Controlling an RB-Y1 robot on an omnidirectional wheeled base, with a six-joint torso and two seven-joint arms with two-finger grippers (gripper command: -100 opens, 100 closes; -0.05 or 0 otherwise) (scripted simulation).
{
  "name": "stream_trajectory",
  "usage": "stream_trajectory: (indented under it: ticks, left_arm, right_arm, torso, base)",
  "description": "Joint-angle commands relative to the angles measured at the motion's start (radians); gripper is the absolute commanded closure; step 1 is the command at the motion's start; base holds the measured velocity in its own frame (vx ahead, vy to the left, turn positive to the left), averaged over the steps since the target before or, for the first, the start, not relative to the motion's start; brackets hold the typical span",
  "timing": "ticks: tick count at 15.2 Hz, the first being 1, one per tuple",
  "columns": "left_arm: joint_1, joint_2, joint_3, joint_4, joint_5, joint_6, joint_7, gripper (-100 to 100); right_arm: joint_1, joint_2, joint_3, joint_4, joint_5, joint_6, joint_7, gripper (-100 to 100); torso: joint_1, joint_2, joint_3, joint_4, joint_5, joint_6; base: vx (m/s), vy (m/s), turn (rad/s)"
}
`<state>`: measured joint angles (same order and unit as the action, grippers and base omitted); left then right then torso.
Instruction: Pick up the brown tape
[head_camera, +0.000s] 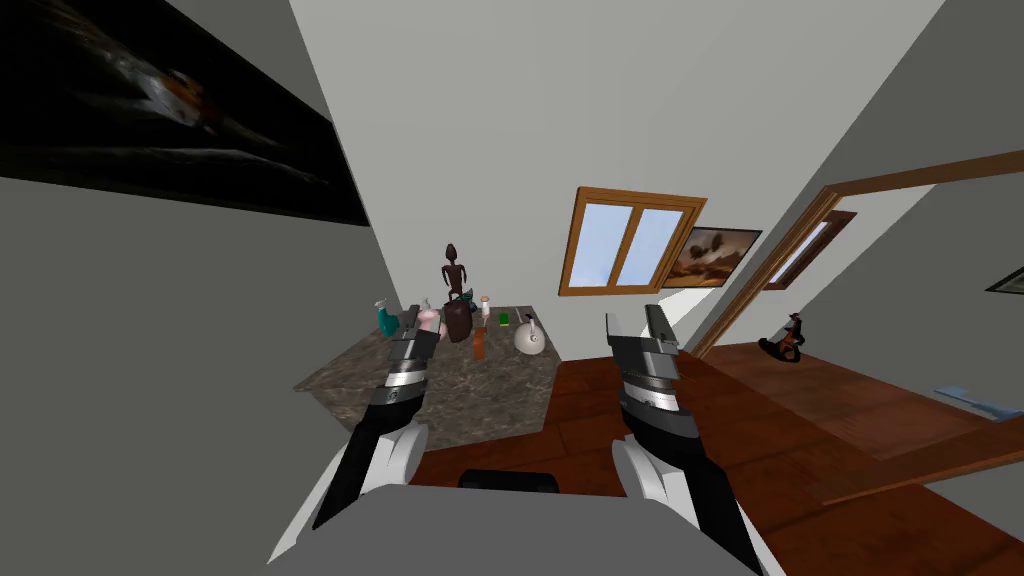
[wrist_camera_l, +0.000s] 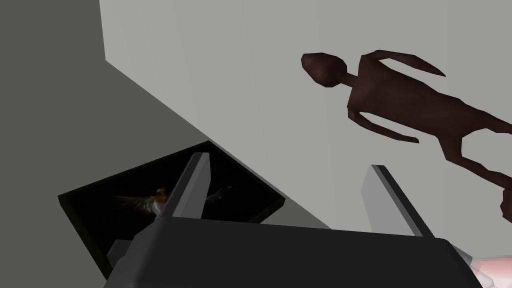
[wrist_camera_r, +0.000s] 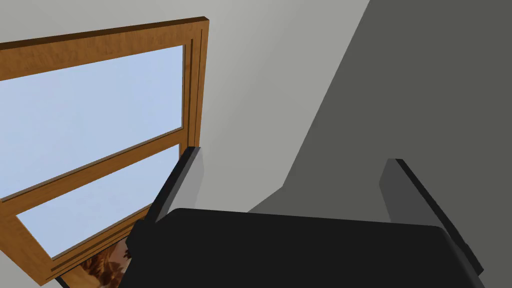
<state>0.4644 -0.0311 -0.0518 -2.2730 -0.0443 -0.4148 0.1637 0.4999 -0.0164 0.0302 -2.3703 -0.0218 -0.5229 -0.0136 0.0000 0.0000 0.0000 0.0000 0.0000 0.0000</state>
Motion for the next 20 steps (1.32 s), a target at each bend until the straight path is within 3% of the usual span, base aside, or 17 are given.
stream_trajectory:
  ticks: [1, 2, 6, 7, 9, 10, 13, 14, 17, 18, 20]
  left_arm:
    - [-0.003, 0.045, -0.001, 0.008, 0.000, -0.002, 0.001, -100]
    - [-0.003, 0.045, -0.001, 0.008, 0.000, -0.002, 0.001, -100]
    - [-0.017, 0.139, -0.005, 0.042, -0.001, -0.008, 0.005, -100]
    - [-0.017, 0.139, -0.005, 0.042, -0.001, -0.008, 0.005, -100]
    - [-0.031, 0.195, -0.010, 0.077, -0.001, -0.014, 0.009, -100]
    - [-0.031, 0.197, -0.010, 0.077, -0.001, -0.014, 0.009, -100]
    - [-0.058, 0.273, -0.018, 0.146, -0.002, -0.027, 0.017, -100]
    - [-0.058, 0.274, -0.018, 0.146, -0.002, -0.027, 0.017, -100]
    - [-0.091, 0.341, -0.028, 0.223, -0.003, -0.043, 0.026, -100]
    - [-0.091, 0.341, -0.028, 0.230, -0.003, -0.043, 0.026, -100]
    - [-0.116, 0.380, -0.036, 0.286, -0.004, -0.054, 0.034, -100]
  right_arm:
    - [0.000, 0.000, 0.000, 0.000, 0.000, 0.000, 0.000, 0]
    - [0.000, 0.000, 0.000, 0.000, 0.000, 0.000, 0.000, 0]
    - [0.000, 0.000, 0.000, 0.000, 0.000, 0.000, 0.000, 0]
    - [0.000, 0.000, 0.000, 0.000, 0.000, 0.000, 0.000, 0]
    - [0.000, 0.000, 0.000, 0.000, 0.000, 0.000, 0.000, 0]
    - [0.000, 0.000, 0.000, 0.000, 0.000, 0.000, 0.000, 0]
    - [0.000, 0.000, 0.000, 0.000, 0.000, 0.000, 0.000, 0]
    - [0.000, 0.000, 0.000, 0.000, 0.000, 0.000, 0.000, 0]
    - [0.000, 0.000, 0.000, 0.000, 0.000, 0.000, 0.000, 0]
    - [0.000, 0.000, 0.000, 0.000, 0.000, 0.000, 0.000, 0]
    - [0.000, 0.000, 0.000, 0.000, 0.000, 0.000, 0.000, 0]
  torso:
    - [0.000, 0.000, 0.000, 0.000, 0.000, 0.000]
    - [0.000, 0.000, 0.000, 0.000, 0.000, 0.000]
    - [0.003, 0.000, 0.000, 0.000, 0.001, 0.000]
    - [0.003, 0.000, 0.000, 0.000, 0.001, 0.000]
    - [0.004, 0.000, 0.000, 0.000, 0.001, 0.000]
    - [0.004, 0.000, 0.000, 0.000, 0.001, 0.001]
    - [0.005, 0.000, 0.000, 0.000, 0.001, 0.001]
    - [0.007, 0.000, 0.000, 0.000, 0.002, 0.001]
    - [0.009, -0.001, 0.000, 0.000, 0.002, 0.001]
    - [0.010, -0.001, -0.001, 0.000, 0.002, 0.001]
    - [0.009, 0.000, 0.000, 0.000, 0.002, 0.000]
  base:
    - [0.002, 0.006, -0.032]
    - [0.002, 0.012, -0.042]
    - [0.000, 0.031, -0.078]
    - [-0.001, 0.038, -0.054]
    - [-0.001, 0.046, -0.121]
    - [-0.001, 0.055, -0.123]
    - [-0.002, 0.077, -0.199]
    - [-0.009, 0.101, -0.181]
    - [0.002, 0.111, -0.206]
    - [-0.014, 0.115, -0.235]
    - [-0.023, 0.100, -0.242]
